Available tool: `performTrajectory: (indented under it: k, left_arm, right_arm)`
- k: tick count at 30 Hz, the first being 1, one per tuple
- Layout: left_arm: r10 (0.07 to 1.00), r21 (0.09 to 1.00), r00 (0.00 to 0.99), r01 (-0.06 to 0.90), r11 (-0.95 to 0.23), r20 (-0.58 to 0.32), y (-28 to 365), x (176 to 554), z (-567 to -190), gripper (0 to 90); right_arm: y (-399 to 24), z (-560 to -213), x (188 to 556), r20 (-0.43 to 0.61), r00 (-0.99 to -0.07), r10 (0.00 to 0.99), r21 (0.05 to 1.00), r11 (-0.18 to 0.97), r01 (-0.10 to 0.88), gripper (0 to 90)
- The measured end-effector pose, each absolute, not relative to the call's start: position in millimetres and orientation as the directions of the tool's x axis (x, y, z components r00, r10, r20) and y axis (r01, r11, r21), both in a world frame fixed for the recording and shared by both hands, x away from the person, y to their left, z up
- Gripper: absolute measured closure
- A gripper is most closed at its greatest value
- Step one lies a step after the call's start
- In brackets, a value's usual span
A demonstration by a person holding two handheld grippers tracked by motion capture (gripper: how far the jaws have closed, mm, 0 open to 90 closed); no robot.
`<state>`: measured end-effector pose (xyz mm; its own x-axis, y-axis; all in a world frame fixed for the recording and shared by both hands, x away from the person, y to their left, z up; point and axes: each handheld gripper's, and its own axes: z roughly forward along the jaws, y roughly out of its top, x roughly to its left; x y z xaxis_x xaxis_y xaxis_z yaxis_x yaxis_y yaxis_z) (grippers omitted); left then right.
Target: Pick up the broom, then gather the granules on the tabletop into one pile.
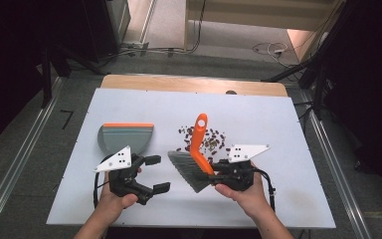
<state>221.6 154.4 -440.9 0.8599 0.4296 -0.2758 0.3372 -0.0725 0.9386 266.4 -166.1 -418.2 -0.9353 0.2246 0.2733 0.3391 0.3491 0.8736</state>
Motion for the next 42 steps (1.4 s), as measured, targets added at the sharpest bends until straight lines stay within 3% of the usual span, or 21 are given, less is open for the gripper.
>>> performTrajectory:
  k: [3, 11, 20, 27, 42]
  left_arm:
    - [0.452, 0.94, 0.853, 0.33, -0.081, -0.261, 156, 221, -441, 0.7]
    - [0.507, 0.943, 0.83, 0.319, -0.09, -0.233, 162, 220, -442, 0.3]
    - [0.551, 0.939, 0.804, 0.329, -0.101, -0.223, 168, 220, -448, 0.3]
    - [0.597, 0.937, 0.772, 0.337, -0.093, -0.218, 186, 213, -455, 0.3]
    - [0.726, 0.937, 0.67, 0.334, -0.105, -0.158, 206, 212, -467, 0.3]
  right_arm:
    - [-170, -420, 270, 0.262, -0.924, 0.278, 0.869, 0.349, 0.351, 69.1]
    - [-180, -422, 276, 0.196, -0.891, 0.41, 0.856, 0.372, 0.359, 69.1]
    - [-188, -424, 282, 0.16, -0.862, 0.481, 0.847, 0.382, 0.37, 69.1]
    - [-191, -418, 287, 0.072, -0.827, 0.558, 0.821, 0.437, 0.367, 69.0]
    - [-207, -406, 351, -0.145, -0.707, 0.692, 0.689, 0.584, 0.43, 69.0]
